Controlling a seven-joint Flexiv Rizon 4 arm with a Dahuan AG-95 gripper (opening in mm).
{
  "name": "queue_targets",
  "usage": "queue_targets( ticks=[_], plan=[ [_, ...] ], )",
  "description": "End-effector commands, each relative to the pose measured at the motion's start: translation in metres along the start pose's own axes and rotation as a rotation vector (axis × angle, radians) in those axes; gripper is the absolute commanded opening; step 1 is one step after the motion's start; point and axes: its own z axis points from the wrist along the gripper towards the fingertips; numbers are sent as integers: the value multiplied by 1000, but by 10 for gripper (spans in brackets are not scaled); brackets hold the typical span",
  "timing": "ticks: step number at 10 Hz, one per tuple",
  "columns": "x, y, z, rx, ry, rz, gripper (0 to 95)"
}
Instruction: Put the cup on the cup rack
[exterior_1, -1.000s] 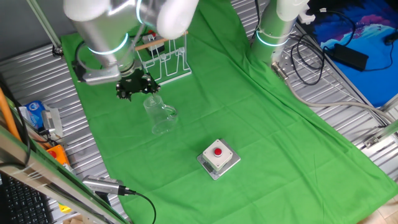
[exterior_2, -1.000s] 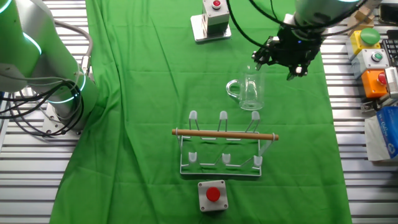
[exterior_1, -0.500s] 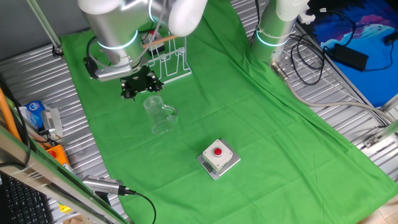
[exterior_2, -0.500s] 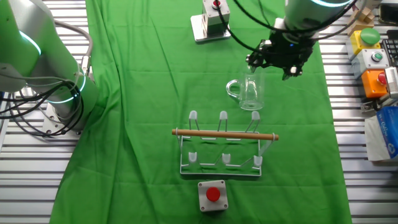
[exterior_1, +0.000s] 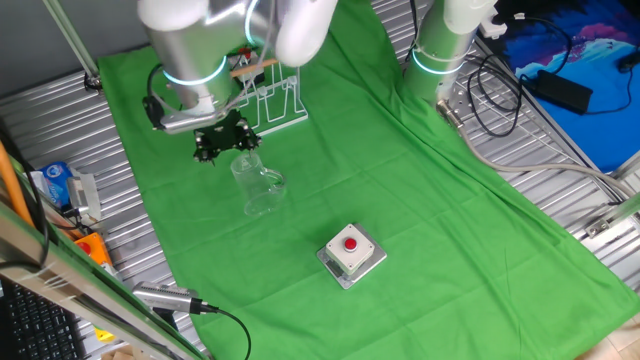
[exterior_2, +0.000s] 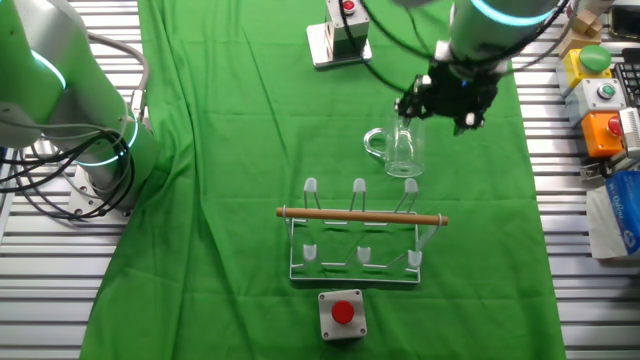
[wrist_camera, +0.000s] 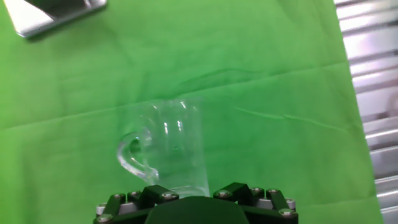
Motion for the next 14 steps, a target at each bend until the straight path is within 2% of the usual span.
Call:
queue_targets(
  ticks=[1, 3, 5, 7, 10, 12, 13, 14],
  plan=[
    [3, -4, 15, 10, -15, -2, 950],
    [5, -4, 23, 12, -21, -4, 950],
    [6, 0, 31, 16, -11, 2, 950],
    [8, 1, 45, 9, -17, 22, 950],
    [8, 3, 47, 10, -14, 5, 950],
    [8, 3, 48, 14, 5, 25, 950],
    [8, 3, 48, 9, -8, 47, 760],
    [8, 3, 48, 11, -4, 53, 760]
  ],
)
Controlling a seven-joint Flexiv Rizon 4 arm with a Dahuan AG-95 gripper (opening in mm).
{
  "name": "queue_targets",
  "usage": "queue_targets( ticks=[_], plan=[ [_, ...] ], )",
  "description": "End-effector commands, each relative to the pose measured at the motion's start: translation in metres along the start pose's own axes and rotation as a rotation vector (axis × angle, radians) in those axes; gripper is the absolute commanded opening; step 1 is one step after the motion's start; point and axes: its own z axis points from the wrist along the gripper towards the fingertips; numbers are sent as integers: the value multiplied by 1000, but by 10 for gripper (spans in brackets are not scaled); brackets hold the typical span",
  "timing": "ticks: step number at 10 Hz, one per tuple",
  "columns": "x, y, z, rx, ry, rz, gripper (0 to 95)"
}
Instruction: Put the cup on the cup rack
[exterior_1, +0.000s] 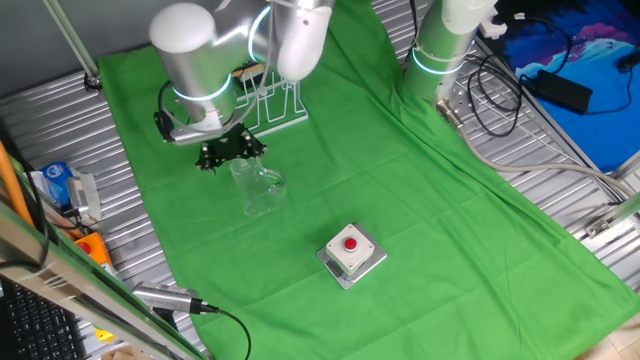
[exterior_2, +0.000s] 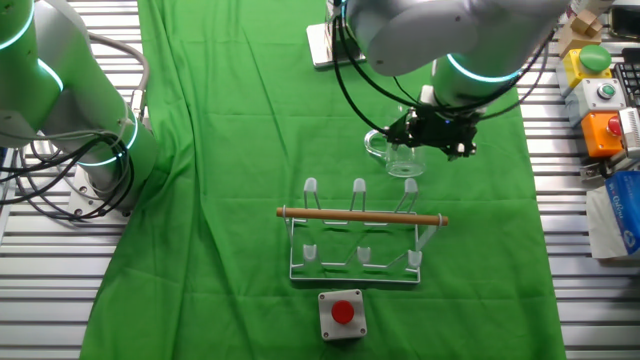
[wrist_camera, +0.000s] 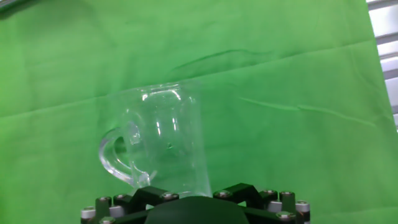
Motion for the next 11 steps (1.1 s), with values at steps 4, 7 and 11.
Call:
queue_targets(
  ticks=[4, 7, 11],
  plan=[
    [0, -1, 0, -17, -10, 78, 760],
    [0, -1, 0, -36, -21, 76, 760],
    [0, -1, 0, -68, -33, 51, 760]
  ],
)
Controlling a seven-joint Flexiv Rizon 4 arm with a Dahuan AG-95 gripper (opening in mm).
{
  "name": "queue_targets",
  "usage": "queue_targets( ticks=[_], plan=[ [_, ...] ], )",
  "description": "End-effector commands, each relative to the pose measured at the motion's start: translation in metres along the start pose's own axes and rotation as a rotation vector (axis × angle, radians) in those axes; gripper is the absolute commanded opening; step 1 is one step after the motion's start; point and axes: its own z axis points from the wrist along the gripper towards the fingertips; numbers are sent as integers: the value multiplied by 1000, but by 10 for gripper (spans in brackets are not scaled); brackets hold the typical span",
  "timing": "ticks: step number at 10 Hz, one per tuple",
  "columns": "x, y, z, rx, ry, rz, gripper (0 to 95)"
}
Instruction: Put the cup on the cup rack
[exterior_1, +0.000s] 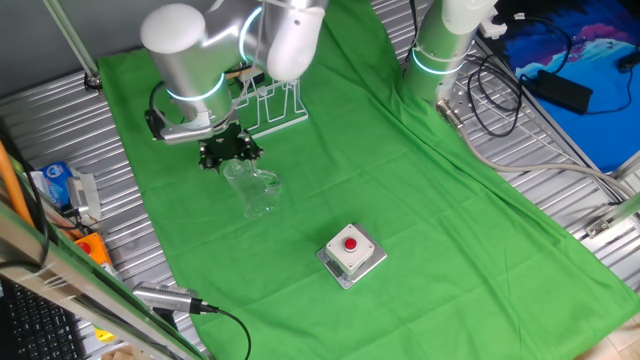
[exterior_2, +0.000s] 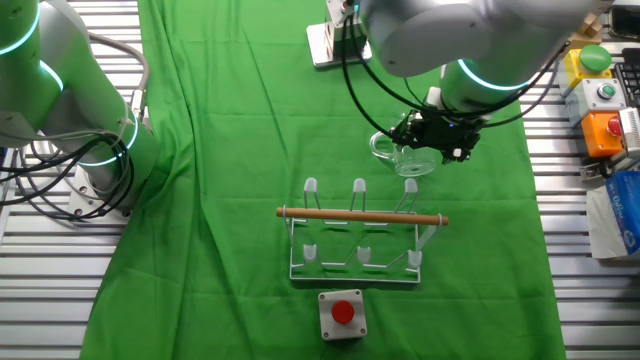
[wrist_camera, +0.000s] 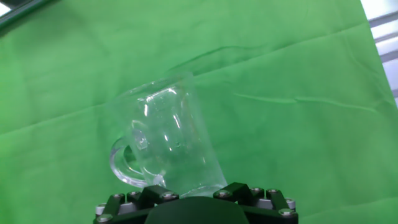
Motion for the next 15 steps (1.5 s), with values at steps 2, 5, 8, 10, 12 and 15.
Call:
queue_targets(
  ticks=[2, 5, 8, 10, 12, 15],
  plan=[
    [0, 1, -1, -5, 7, -1, 760],
    [0, 1, -1, -7, 14, 4, 760],
    [-4, -2, 2, -22, 12, -47, 760],
    [-5, -3, 3, -51, 19, -89, 760],
    [-4, -3, 4, -82, 25, -139, 950],
    [1, 0, 3, -105, 25, -180, 950]
  ],
)
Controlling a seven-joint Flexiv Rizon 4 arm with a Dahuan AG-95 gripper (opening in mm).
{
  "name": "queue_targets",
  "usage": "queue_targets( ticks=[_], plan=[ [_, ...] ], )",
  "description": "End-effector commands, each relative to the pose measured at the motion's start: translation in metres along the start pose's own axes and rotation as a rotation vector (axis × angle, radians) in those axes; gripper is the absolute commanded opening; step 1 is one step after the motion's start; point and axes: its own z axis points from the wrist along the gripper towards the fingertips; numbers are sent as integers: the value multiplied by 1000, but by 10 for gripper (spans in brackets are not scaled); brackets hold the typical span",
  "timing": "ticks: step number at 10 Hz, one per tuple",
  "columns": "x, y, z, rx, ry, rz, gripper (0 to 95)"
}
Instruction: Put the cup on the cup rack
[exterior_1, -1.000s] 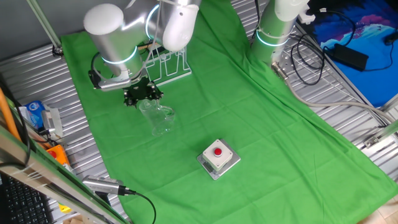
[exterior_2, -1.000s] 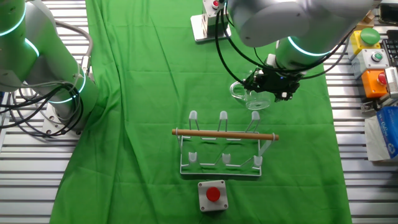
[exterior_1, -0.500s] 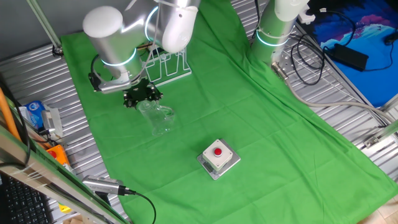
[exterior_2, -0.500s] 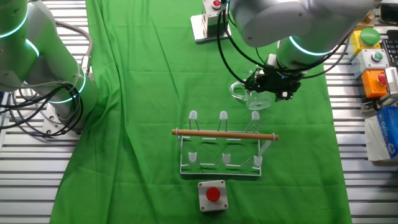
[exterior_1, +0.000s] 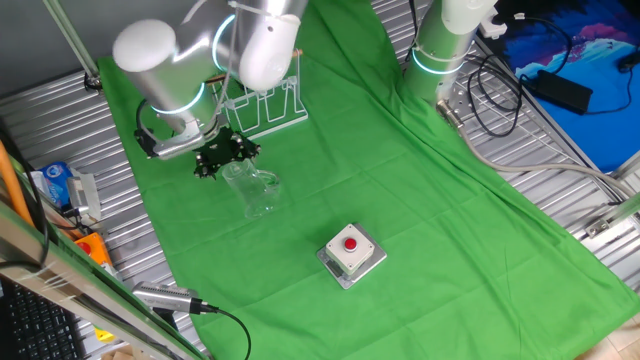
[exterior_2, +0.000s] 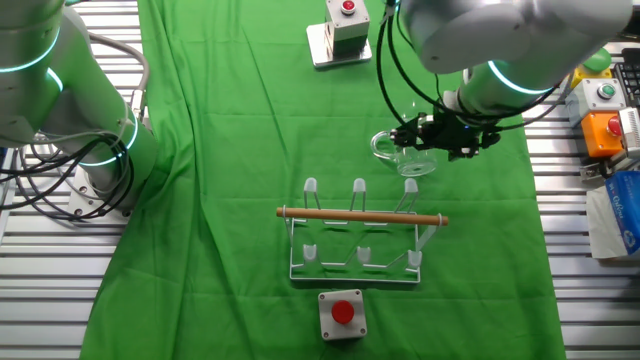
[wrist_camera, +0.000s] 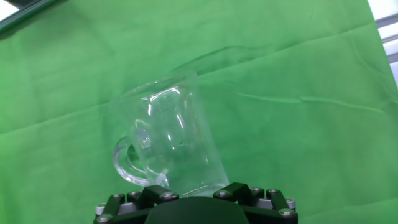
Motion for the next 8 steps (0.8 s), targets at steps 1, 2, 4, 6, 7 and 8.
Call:
queue_targets(
  ticks=[1, 2, 4, 6, 7, 8],
  plan=[
    [3, 2, 3, -3, -3, -18, 950],
    [3, 3, 6, -2, -4, -24, 950],
    [6, 4, 12, 3, -3, -32, 950],
    [9, 3, 16, 14, 1, -44, 950],
    [10, 4, 17, 24, 5, -46, 950],
    [10, 4, 19, 46, 13, -49, 950]
  ],
)
